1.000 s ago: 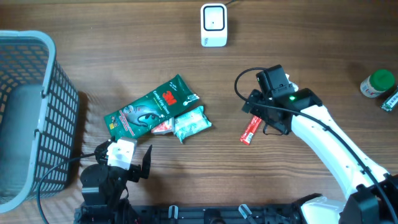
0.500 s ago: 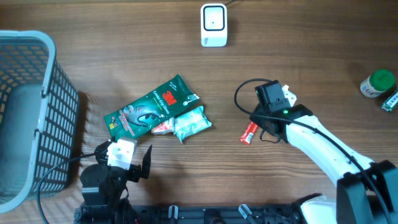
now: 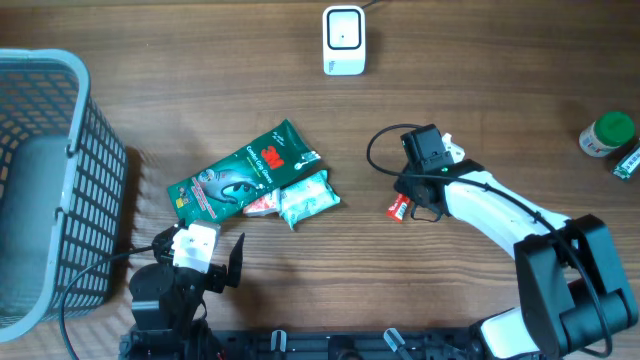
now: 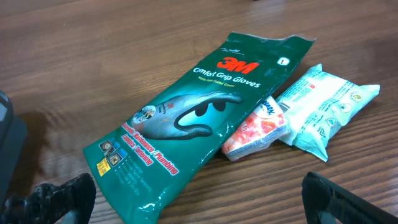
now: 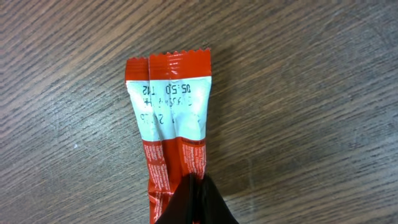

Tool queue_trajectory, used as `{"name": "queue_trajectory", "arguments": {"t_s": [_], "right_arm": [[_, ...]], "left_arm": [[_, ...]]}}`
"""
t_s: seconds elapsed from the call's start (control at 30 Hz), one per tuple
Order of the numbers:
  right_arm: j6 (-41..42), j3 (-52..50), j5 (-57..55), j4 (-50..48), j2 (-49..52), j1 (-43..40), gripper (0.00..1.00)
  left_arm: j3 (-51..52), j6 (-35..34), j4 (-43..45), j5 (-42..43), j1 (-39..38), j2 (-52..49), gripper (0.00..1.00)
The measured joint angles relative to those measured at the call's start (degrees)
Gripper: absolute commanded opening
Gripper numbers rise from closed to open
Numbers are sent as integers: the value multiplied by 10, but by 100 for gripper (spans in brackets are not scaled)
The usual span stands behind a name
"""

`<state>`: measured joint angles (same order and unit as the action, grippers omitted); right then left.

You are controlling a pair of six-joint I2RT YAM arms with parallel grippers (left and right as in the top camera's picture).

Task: Scan the item barcode

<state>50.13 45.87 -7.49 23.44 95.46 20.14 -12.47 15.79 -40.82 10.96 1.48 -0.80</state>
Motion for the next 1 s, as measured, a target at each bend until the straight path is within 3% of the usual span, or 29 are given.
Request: {"name": "queue_trajectory", "arguments": {"t_s": [0.07,0.1,0.2,0.4,0.53,0.57,0.6,0.67,0.7,0.77,0.83,1.0], "right_arm": [[-13,8,11,21,0,-3,4],[-16,29,32,109,-5,-11,4],[-11,63,52,230,-63,-31,4],[-26,108,64,240,-322,-42,4],[-52,108,64,239,-362,-42,4],[-54,108,65,239,-362,-42,10],[-54,108,65,239,-362,-42,44],[-56,108,66,241,-361,-42,71],[-56,108,66,249,-353,-42,95],[-16,109,57,275,-315,-42,91],[28,109,56,260,-219,-42,70],[142,109,100,250,-66,-108,52]], "left_arm": [[0,0,0,0,0,0,100],[0,0,0,0,0,0,100],[0,0,-1,0,0,0,100],[0,0,-1,0,0,0,100],[0,0,-1,0,0,0,100],[0,0,-1,0,0,0,100],[0,0,-1,0,0,0,100],[0,0,-1,0,0,0,100],[0,0,-1,0,0,0,100],[0,0,-1,0,0,0,100],[0,0,-1,0,0,0,100],[0,0,-2,0,0,0,100]]}}
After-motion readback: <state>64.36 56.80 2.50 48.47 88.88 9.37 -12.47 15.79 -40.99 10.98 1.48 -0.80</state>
